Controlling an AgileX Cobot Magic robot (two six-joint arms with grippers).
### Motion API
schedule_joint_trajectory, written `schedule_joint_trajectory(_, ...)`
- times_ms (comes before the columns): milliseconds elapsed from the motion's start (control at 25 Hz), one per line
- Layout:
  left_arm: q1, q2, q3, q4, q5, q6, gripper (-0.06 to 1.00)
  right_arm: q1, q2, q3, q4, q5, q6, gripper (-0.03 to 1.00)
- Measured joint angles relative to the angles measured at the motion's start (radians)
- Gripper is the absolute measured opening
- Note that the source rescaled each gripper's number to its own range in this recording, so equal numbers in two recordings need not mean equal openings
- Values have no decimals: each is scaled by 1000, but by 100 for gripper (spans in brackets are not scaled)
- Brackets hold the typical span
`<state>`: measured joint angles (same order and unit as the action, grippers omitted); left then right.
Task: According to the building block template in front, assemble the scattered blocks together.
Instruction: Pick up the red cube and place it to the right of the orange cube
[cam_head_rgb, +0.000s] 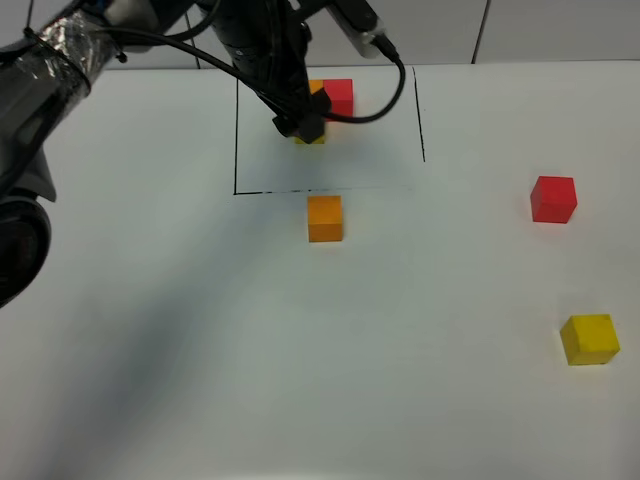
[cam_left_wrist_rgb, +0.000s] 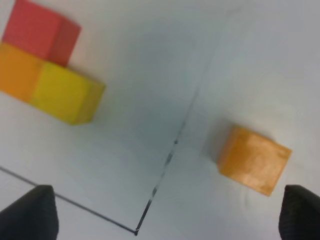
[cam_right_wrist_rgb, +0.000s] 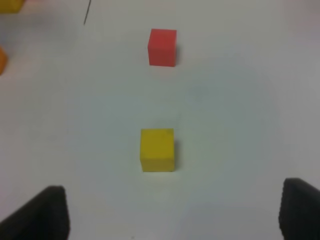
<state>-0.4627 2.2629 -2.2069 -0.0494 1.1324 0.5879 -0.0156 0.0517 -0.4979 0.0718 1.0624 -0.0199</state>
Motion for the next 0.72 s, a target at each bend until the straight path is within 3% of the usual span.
schedule_joint_trajectory(440,229,-80,0,-5,-32,-130,91,0,0,0,0,0,0,80)
schedule_joint_trajectory(720,299,-93,0,-3,-14,-176,88,0,0,0,0,0,0,80)
